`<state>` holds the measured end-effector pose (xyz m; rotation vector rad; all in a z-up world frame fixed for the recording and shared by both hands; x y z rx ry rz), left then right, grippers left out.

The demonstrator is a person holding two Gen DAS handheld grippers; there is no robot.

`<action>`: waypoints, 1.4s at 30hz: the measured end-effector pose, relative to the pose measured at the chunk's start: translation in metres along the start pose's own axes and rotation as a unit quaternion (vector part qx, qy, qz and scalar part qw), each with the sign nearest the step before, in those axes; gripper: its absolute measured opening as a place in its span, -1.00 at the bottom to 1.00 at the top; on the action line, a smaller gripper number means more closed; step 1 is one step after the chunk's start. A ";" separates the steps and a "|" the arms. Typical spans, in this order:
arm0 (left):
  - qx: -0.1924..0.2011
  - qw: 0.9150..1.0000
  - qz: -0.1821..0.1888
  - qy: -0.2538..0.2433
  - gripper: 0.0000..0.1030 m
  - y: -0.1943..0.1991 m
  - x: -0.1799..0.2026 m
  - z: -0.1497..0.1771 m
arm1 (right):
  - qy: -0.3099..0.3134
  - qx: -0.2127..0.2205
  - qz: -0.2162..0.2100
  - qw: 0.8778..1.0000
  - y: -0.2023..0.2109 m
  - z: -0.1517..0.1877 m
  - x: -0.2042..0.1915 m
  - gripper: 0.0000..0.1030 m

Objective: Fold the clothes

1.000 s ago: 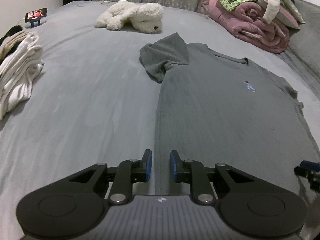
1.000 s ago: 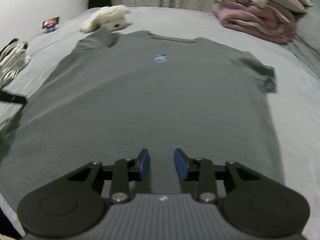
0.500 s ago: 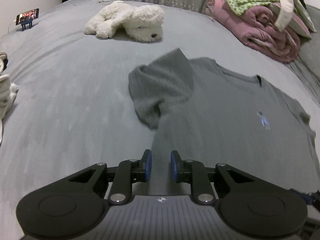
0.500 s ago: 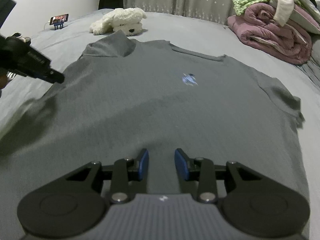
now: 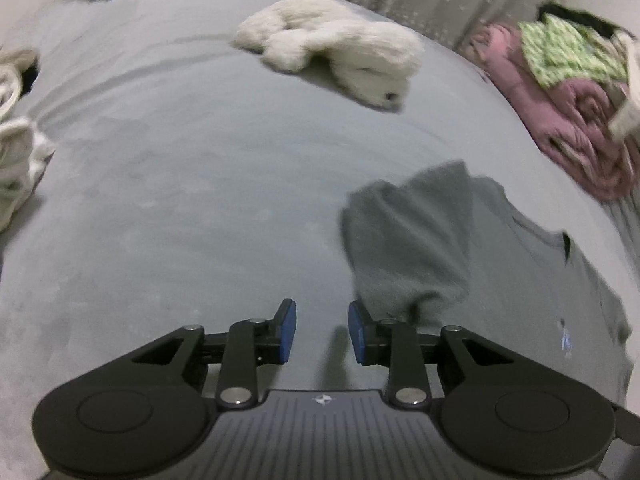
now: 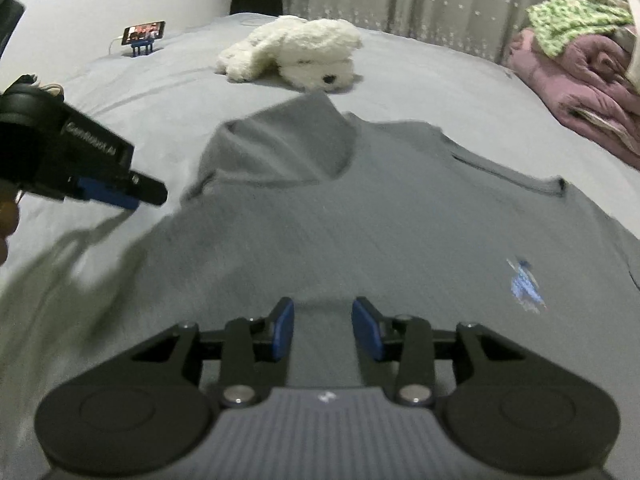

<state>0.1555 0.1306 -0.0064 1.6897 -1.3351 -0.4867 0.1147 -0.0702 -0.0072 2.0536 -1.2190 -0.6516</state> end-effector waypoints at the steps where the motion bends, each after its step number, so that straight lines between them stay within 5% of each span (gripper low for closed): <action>1: -0.003 1.000 0.005 0.013 -0.48 -0.002 -0.007 -0.003 | 0.001 0.001 -0.002 1.000 -0.006 -0.006 -0.003 -0.33; 8: -0.016 0.994 0.032 0.100 -0.48 -0.003 -0.048 -0.019 | 0.009 0.006 -0.009 1.000 -0.045 -0.045 -0.026 -0.34; 19: -0.014 0.991 0.043 0.127 -0.47 0.003 -0.063 -0.026 | 0.089 0.029 0.020 0.995 -0.052 -0.080 -0.058 -0.33; 23: -0.020 0.990 0.043 0.135 -0.47 0.001 -0.065 -0.026 | 0.160 0.008 -0.024 0.987 -0.054 -0.079 -0.083 -0.37; 25: -0.022 0.990 0.044 0.135 -0.47 0.000 -0.066 -0.026 | 0.178 -0.037 -0.023 0.983 -0.069 -0.076 -0.089 -0.37; 29: -0.026 0.989 0.040 0.141 -0.47 -0.002 -0.068 -0.028 | 0.172 -0.069 -0.041 0.982 -0.082 -0.074 -0.087 -0.72; 32: -0.031 0.988 0.040 0.149 -0.47 -0.005 -0.071 -0.028 | 0.071 -0.030 -0.102 0.992 -0.075 -0.074 -0.062 -0.83; 35: -0.029 0.985 0.040 0.166 -0.47 -0.004 -0.078 -0.028 | -0.053 0.020 -0.170 0.984 -0.066 -0.074 -0.031 -0.84; 38: -0.021 0.983 0.042 0.178 -0.47 -0.001 -0.081 -0.030 | -0.175 0.069 -0.234 0.954 -0.058 -0.074 0.000 -0.84; 42: -0.021 0.983 0.044 0.178 -0.47 -0.002 -0.078 -0.030 | -0.312 0.125 -0.298 0.893 -0.046 -0.073 0.037 -0.84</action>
Point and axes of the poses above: each gripper's, at about its wrist camera, not at the fingertips, and y roughly against the way its jaws point, x to its right, z to its underside, the point moved 1 cm from there along -y, roughly the way its jaws point, and after that the axes turned 11 degrees about -z, right-handed, at the moved point
